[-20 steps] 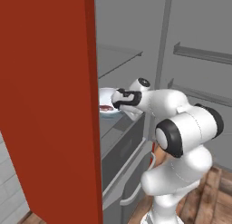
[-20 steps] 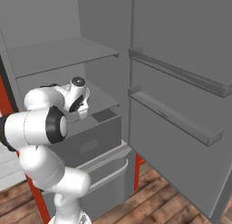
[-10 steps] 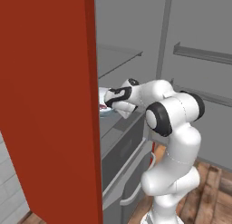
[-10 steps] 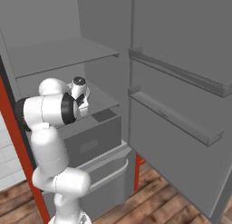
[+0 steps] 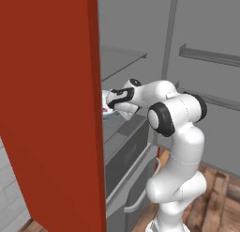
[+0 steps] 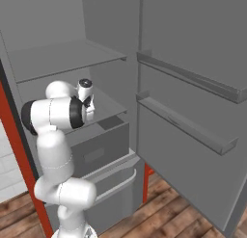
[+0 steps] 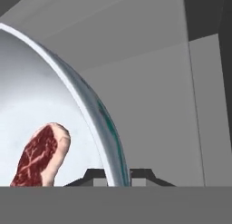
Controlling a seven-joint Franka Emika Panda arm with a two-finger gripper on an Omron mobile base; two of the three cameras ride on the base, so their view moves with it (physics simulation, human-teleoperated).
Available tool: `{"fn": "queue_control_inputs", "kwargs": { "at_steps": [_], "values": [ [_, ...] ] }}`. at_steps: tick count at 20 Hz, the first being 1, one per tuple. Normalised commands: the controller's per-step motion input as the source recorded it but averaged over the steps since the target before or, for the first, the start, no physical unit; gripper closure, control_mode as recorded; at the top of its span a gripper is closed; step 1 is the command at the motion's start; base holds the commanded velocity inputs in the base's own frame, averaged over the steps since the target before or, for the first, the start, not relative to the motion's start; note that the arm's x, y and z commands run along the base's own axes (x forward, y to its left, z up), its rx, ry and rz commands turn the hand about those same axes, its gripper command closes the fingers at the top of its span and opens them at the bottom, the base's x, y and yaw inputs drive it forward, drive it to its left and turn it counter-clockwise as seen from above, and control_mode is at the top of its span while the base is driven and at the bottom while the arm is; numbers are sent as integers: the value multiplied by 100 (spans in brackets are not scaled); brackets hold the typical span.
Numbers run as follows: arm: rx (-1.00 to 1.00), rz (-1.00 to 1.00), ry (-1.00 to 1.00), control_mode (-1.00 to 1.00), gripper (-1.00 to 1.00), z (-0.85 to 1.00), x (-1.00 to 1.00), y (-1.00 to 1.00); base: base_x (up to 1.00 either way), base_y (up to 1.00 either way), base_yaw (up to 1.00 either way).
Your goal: Place one of the steaks on the plate and the other in the bowl. Then place the bowl in the fridge.
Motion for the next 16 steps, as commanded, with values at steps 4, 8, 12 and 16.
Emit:
{"fn": "queue_control_inputs", "kwargs": {
  "at_steps": [4,8,12,16],
  "values": [
    [0,0,1,-100,-100,0,0,17,0,0,0],
    [5,-1,0,-100,-100,4,0,0,0,0,0],
    [17,-5,0,-100,-100,16,-8,-22,0,0,0],
    [28,-1,-4,-100,-100,34,-35,-39,0,0,0]
  ]
}}
